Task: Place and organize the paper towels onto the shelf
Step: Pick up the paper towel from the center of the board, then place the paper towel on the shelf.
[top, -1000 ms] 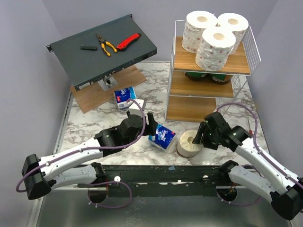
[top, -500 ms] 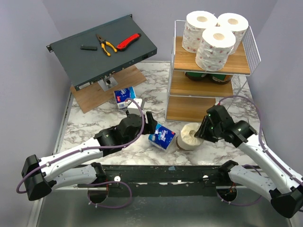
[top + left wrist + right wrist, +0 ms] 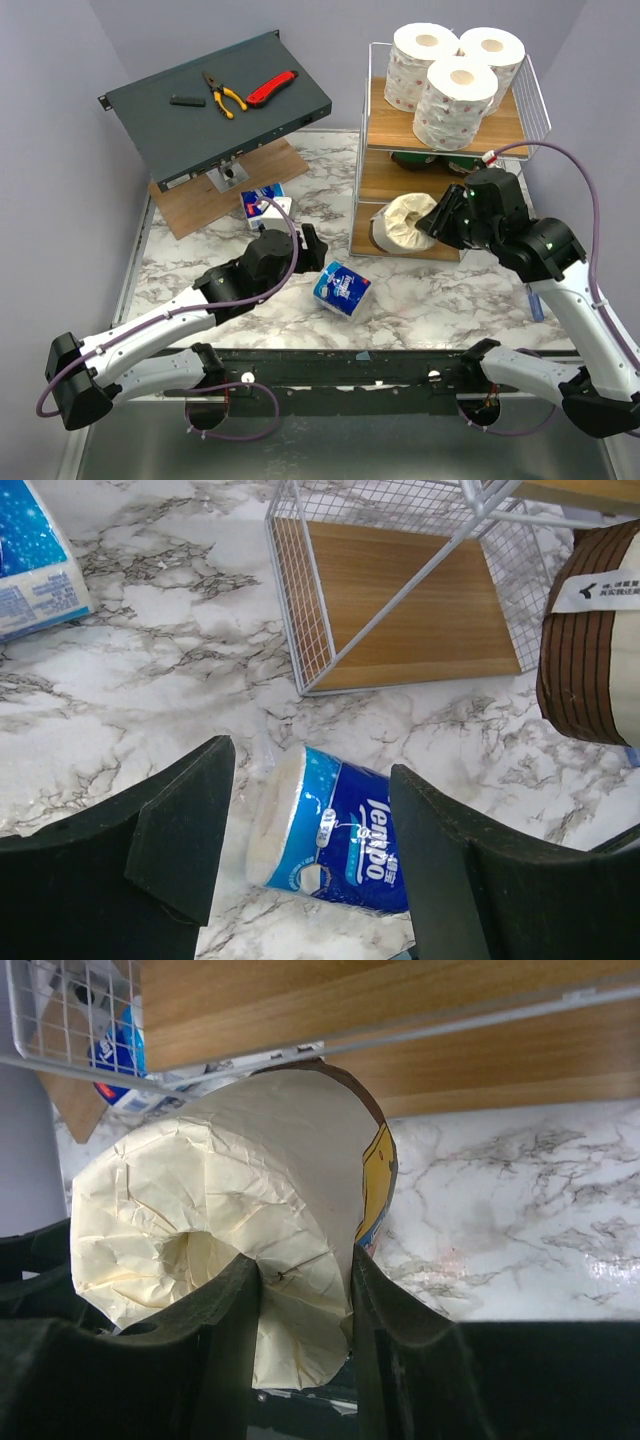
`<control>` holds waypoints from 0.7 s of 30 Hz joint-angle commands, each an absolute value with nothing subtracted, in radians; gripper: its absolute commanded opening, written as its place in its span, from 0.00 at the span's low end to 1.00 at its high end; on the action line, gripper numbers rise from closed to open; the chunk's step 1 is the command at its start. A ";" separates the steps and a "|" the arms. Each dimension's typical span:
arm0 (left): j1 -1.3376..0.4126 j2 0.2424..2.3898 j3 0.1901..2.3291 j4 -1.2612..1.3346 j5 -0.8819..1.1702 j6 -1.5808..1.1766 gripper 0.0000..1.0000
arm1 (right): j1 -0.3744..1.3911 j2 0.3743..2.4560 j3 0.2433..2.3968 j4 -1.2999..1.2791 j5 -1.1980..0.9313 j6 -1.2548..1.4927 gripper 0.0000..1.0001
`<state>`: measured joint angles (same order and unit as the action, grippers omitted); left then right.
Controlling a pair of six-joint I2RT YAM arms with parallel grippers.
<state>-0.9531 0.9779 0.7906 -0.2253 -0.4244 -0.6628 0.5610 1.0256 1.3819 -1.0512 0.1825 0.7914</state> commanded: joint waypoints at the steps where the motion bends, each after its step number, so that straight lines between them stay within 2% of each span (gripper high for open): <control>1: -0.941 0.974 0.847 -0.198 -0.408 -0.640 0.66 | 0.560 1.057 1.469 -1.031 0.240 0.783 0.31; 7: -0.939 0.970 0.870 -0.118 -0.417 -0.597 0.66 | 0.560 1.083 1.520 -0.988 0.284 0.803 0.31; 15: -0.939 0.946 0.834 0.117 -0.363 -0.502 0.67 | 0.560 1.126 1.613 -0.964 0.294 0.809 0.30; 21: -0.939 0.963 0.787 0.343 -0.258 -0.377 0.75 | 0.559 1.152 1.633 -0.937 0.306 0.811 0.30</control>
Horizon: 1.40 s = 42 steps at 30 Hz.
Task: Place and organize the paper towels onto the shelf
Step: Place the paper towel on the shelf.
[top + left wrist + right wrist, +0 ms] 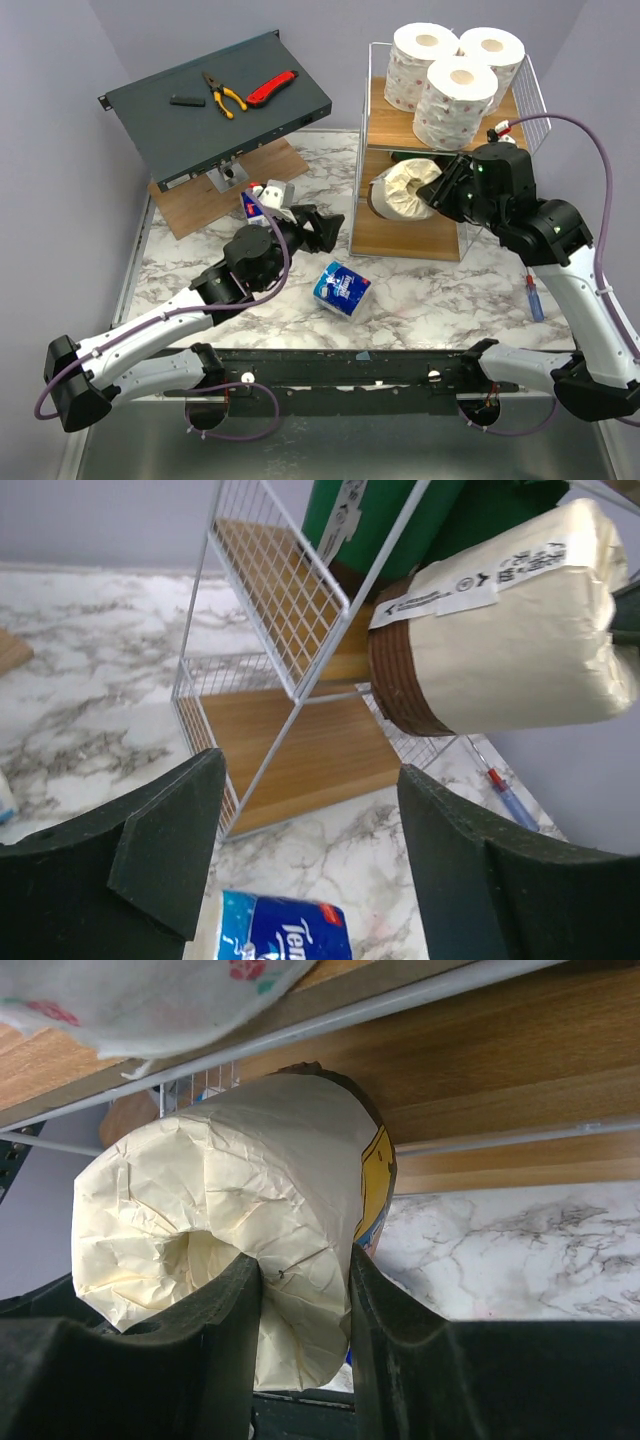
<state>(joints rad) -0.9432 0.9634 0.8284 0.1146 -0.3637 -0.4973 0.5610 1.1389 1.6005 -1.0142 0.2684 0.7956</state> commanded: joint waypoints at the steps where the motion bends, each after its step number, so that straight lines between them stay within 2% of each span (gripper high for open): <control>1: -0.938 0.973 0.780 0.383 -0.237 -0.352 0.78 | 0.559 1.156 1.632 -0.931 0.308 0.810 0.30; 3: -0.939 0.995 0.772 0.444 -0.197 -0.318 0.89 | 0.560 1.160 1.627 -0.912 0.315 0.814 0.30; 6: -0.940 1.022 0.758 0.524 -0.144 -0.260 0.98 | 0.560 1.164 1.616 -0.887 0.326 0.820 0.30; 16: -0.942 1.117 0.804 0.592 -0.075 -0.136 0.99 | 0.560 1.187 1.589 -0.834 0.334 0.830 0.30; 29: -0.950 1.264 0.917 0.630 -0.096 -0.133 0.99 | 0.560 1.191 1.526 -0.780 0.319 0.847 0.34; 32: -0.950 1.303 0.951 0.612 -0.113 -0.136 0.99 | 0.560 1.203 1.535 -0.776 0.309 0.845 0.38; 37: -0.950 1.340 0.974 0.604 -0.155 -0.157 0.99 | 0.560 1.208 1.536 -0.773 0.307 0.847 0.54; 42: -0.950 1.373 1.004 0.577 -0.202 -0.164 0.99 | 0.560 1.205 1.543 -0.770 0.310 0.833 0.62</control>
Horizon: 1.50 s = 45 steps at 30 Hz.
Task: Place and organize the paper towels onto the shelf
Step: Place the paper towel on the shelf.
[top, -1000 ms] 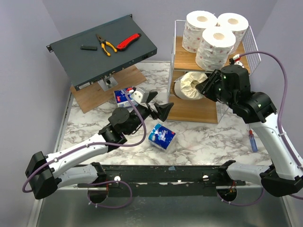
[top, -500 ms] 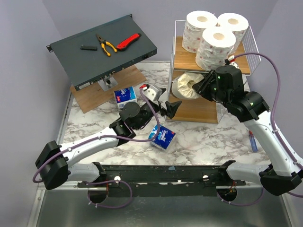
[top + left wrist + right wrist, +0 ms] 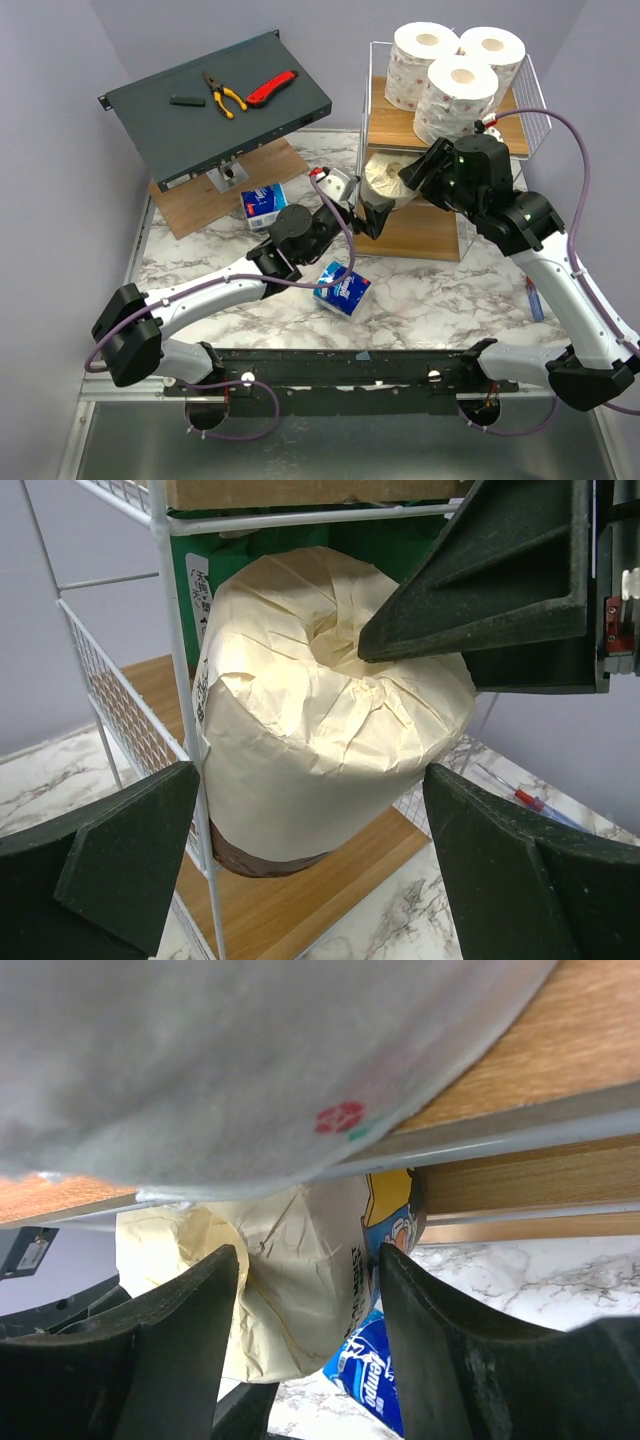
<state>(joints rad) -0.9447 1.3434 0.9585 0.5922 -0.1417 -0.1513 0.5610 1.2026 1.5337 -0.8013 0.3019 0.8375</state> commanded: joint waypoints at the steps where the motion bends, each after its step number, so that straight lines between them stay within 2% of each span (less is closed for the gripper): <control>1: -0.950 1.378 1.010 0.571 -0.209 -0.165 0.99 | 0.560 1.204 1.545 -0.769 0.311 0.832 0.64; 8: -0.948 1.406 1.045 0.541 -0.256 -0.178 0.98 | 0.560 1.144 1.549 -0.758 0.330 0.775 0.76; 12: -0.944 1.413 1.063 0.516 -0.265 -0.190 0.98 | 0.559 1.040 1.472 -0.694 0.328 0.697 0.81; 15: -0.937 1.411 1.073 0.500 -0.258 -0.205 0.98 | 0.560 0.939 1.351 -0.605 0.321 0.614 0.81; 19: -0.934 1.414 1.094 0.471 -0.240 -0.221 0.97 | 0.560 0.817 1.144 -0.450 0.206 0.504 0.80; 22: -0.934 1.416 1.120 0.440 -0.230 -0.239 0.96 | 0.560 0.739 0.962 -0.266 0.108 0.474 0.76; 25: -0.934 1.420 1.139 0.415 -0.225 -0.246 0.96 | 0.559 0.681 0.807 -0.070 0.103 0.461 0.69; 29: -0.934 1.418 1.144 0.402 -0.230 -0.247 0.96 | 0.560 0.700 0.712 0.101 0.115 0.442 0.67; 36: -0.934 1.413 1.154 0.380 -0.232 -0.244 0.96 | 0.560 0.769 0.657 0.285 0.130 0.413 0.72; 45: -0.934 1.407 1.168 0.362 -0.221 -0.248 0.96 | 0.560 0.853 0.663 0.361 0.173 0.349 0.72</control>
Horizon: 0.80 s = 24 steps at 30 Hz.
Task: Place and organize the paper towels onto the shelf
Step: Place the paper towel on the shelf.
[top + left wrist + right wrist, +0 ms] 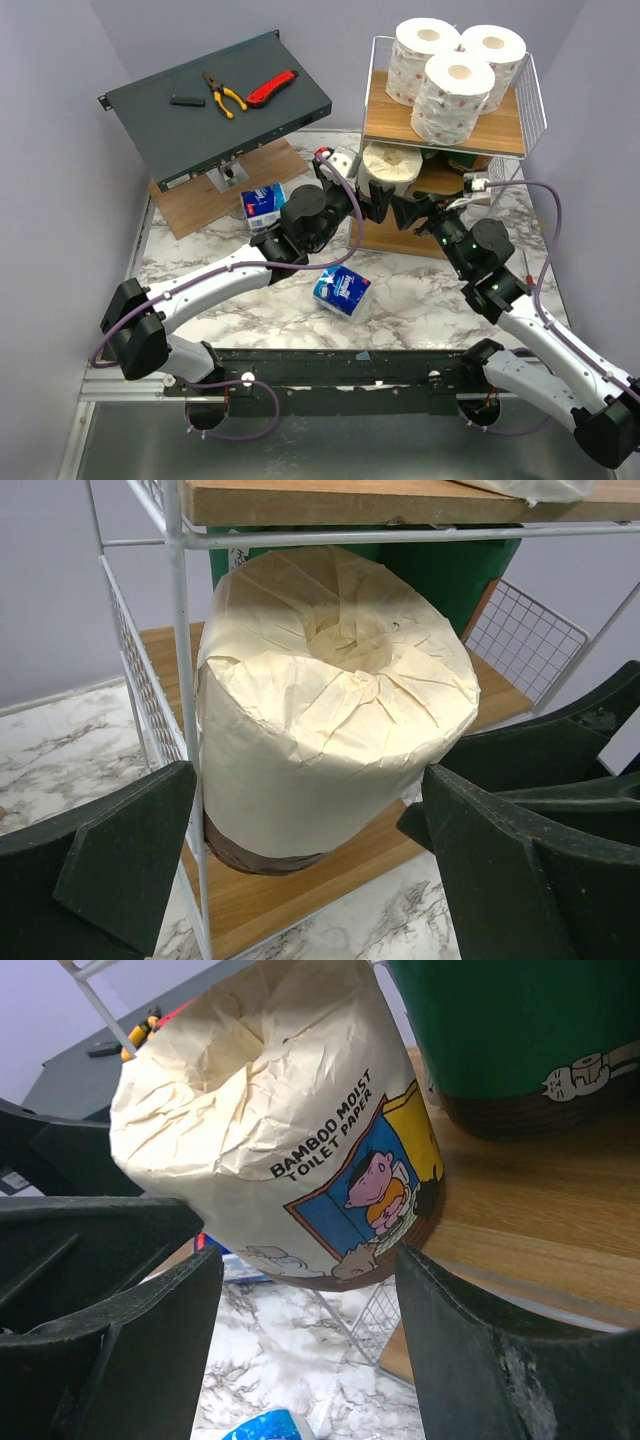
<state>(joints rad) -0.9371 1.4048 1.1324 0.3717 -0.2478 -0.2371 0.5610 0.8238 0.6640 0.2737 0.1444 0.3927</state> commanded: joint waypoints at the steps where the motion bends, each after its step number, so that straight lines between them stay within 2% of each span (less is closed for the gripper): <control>1: -0.934 1.402 1.165 0.361 -0.220 -0.248 0.96 | 0.560 0.864 0.664 0.371 0.179 0.341 0.72; 24: -0.936 1.120 0.977 0.286 -0.215 -0.350 0.96 | 0.559 1.067 0.736 0.495 0.312 0.288 0.69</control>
<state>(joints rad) -0.9371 1.1839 1.0199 0.3374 -0.2157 -0.3195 0.5613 1.0431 0.7025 0.4446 0.2558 0.3122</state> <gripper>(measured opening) 0.963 0.688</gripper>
